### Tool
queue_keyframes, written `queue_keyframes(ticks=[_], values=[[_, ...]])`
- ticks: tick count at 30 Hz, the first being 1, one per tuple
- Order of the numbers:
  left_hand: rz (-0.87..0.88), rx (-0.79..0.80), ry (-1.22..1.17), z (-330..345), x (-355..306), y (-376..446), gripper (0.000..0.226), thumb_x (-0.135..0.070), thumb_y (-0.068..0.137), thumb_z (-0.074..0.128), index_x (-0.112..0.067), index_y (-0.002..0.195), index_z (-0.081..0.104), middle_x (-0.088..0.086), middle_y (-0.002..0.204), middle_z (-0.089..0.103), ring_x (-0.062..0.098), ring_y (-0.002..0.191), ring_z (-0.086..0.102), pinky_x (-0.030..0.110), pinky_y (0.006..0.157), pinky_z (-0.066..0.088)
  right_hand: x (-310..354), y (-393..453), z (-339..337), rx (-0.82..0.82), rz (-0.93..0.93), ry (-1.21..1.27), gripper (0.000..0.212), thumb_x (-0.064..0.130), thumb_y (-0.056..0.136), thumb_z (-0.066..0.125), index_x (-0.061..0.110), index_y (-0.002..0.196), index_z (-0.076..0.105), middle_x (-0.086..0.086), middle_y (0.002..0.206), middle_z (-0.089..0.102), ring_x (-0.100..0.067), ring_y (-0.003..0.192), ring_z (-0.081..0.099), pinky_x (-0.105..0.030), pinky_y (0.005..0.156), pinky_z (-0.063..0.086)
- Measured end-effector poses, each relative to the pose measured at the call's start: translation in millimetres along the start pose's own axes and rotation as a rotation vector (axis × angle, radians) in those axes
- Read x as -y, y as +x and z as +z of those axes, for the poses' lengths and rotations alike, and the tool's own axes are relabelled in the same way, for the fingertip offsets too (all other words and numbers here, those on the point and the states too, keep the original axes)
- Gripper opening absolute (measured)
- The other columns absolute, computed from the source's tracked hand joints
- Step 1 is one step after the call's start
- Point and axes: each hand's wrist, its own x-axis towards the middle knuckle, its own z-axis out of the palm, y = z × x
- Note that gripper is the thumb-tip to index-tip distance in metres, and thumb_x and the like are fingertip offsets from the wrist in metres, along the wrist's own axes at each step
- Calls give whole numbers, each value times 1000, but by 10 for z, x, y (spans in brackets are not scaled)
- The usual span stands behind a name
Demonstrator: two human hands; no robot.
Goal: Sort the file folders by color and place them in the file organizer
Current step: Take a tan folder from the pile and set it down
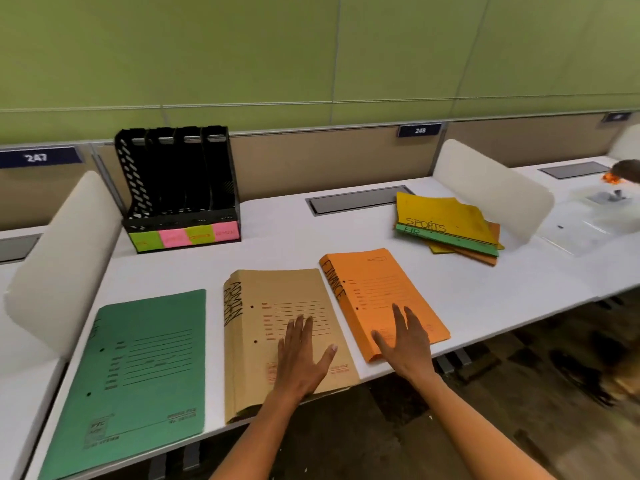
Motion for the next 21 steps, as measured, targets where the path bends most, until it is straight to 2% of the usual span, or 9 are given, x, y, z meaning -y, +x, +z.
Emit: queue_keyframes(ticks=[11, 21], values=[[64, 26, 4, 653, -1034, 437, 84, -65, 91, 40, -27, 154, -1, -5, 163, -8, 15, 149, -11, 44, 122, 2, -1221, 402, -326, 44, 125, 21, 91, 75, 85, 35, 28, 153, -1, -6, 162, 4, -27, 148, 8, -51, 117, 15], [86, 106, 4, 1419, -2012, 956, 82, -63, 93, 39, -28, 154, -2, -6, 162, -13, 14, 147, -18, 43, 121, -3, -2238, 926, -707, 59, 161, 20, 87, 72, 87, 36, 28, 153, -2, -4, 162, 0, -26, 148, 7, -50, 117, 13]])
